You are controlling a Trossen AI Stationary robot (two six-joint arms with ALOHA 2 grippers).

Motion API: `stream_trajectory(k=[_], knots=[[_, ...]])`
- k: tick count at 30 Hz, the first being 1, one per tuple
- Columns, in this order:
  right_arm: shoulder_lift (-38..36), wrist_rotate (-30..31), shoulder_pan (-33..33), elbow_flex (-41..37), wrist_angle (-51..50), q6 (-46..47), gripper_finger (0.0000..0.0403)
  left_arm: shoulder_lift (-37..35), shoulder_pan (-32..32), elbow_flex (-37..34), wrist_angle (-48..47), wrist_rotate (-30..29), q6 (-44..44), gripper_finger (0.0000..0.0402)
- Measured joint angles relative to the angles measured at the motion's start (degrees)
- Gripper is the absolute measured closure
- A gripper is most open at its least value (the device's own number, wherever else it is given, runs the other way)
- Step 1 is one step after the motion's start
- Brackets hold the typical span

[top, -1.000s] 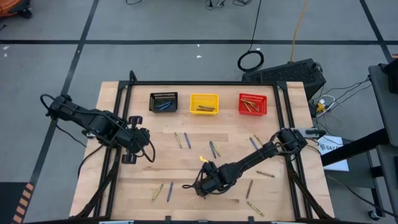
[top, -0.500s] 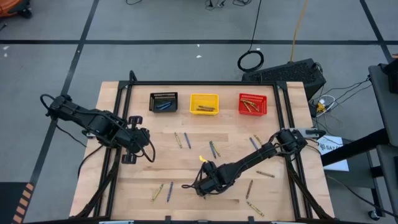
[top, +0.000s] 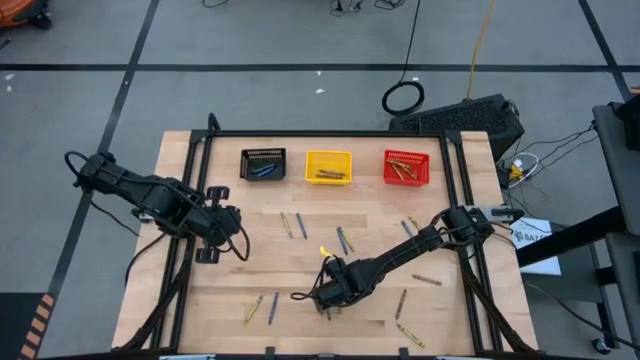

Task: Sort crayons
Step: Put the brown crayon into the yellow bin

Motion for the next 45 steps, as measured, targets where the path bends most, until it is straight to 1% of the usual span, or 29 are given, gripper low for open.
stream_trajectory(k=[7, 10, 13, 15, 18, 20, 25, 31, 38, 45], knots=[[0.2, -0.3, -1.5, 0.0, -0.2, -8.2, 0.0336, 0.0, 0.0, 0.0, 0.0, 0.0, 0.0, 0.0314], [0.7, -0.1, -1.9, -0.1, 0.0, -11.0, 0.0355, 0.0, 0.0, 0.0, 0.0, 0.0, 0.0, 0.0314], [1.4, -0.1, -2.2, -0.1, 0.3, -11.7, 0.0387, 0.0, 0.0, 0.0, 0.0, 0.0, -0.1, 0.0314], [2.0, 0.2, -2.2, 0.0, 0.6, -12.8, 0.0396, 0.0, 0.0, 0.0, 0.0, -0.7, -0.3, 0.0314], [2.5, 0.3, -2.2, 0.1, 0.8, -13.7, 0.0395, 0.0, -0.3, -0.1, 0.0, -3.1, -0.3, 0.0314], [2.5, 0.6, -2.2, 0.1, 1.0, -14.7, 0.0399, 0.0, -0.5, -0.6, 0.0, -3.6, 0.1, 0.0314], [2.2, 0.6, -2.3, 0.0, 2.0, -16.5, 0.0401, 0.0, -1.9, -2.7, 0.2, -2.9, -0.8, 0.0314], [2.4, -0.8, -2.9, 0.0, 2.4, -17.9, 0.0402, 0.0, -5.7, -5.5, 0.3, -2.7, -4.6, 0.0313], [2.4, 0.8, -3.0, 0.0, 2.5, -17.9, 0.0402, 0.0, -9.1, -7.6, 2.0, -2.6, -4.9, 0.0314], [2.3, 1.1, -2.9, 0.0, 2.3, -20.0, 0.0372, 0.0, -9.8, -7.6, 3.3, -2.5, -5.0, 0.0314]])
